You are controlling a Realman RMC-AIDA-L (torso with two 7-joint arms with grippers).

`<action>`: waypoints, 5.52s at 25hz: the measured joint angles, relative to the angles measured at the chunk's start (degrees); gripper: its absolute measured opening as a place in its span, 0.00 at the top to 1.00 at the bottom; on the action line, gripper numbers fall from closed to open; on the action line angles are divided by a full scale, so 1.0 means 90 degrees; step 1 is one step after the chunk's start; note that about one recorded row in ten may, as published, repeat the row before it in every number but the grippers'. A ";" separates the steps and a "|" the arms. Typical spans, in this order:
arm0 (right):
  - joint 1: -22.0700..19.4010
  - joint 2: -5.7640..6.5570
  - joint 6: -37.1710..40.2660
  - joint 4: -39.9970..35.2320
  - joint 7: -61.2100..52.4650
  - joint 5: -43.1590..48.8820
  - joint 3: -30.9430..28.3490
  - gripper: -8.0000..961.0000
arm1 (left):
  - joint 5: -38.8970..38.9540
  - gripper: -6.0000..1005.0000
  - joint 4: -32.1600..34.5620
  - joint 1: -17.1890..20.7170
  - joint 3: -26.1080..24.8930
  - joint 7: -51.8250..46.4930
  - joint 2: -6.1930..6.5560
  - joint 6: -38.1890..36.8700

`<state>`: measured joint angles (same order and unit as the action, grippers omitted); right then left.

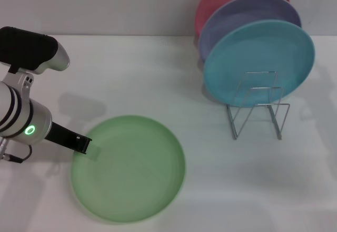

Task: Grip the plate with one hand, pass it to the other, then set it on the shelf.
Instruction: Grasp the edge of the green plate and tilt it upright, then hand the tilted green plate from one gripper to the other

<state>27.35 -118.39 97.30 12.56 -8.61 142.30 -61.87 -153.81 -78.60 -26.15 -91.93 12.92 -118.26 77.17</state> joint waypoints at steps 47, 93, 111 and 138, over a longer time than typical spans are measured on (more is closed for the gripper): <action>0.0180 -0.0004 -0.0050 0.0252 0.0001 0.0049 -0.0026 0.15 | -0.0080 0.96 -0.1086 0.0040 -0.0079 0.0166 0.0015 -0.0185; 0.0966 0.1997 -0.8010 0.5864 -0.2982 0.2746 0.0226 0.15 | -0.0206 0.96 -0.1537 0.0289 -0.0301 0.0364 0.0019 -0.1181; 0.1669 0.0402 -1.7318 0.7427 0.4135 -0.1480 -0.4596 0.15 | -0.0236 0.96 -0.1515 0.0240 -0.0402 0.0562 0.0017 -0.1424; 0.3210 0.0338 -1.7853 0.5182 0.4313 -0.1020 -0.4807 0.15 | -0.0045 0.95 -0.1794 0.0285 -0.0485 0.0723 0.0005 -0.1577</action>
<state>56.24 -115.35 -63.38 59.20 30.21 133.12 -105.14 -154.21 -94.74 -23.58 -96.29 19.42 -118.21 62.97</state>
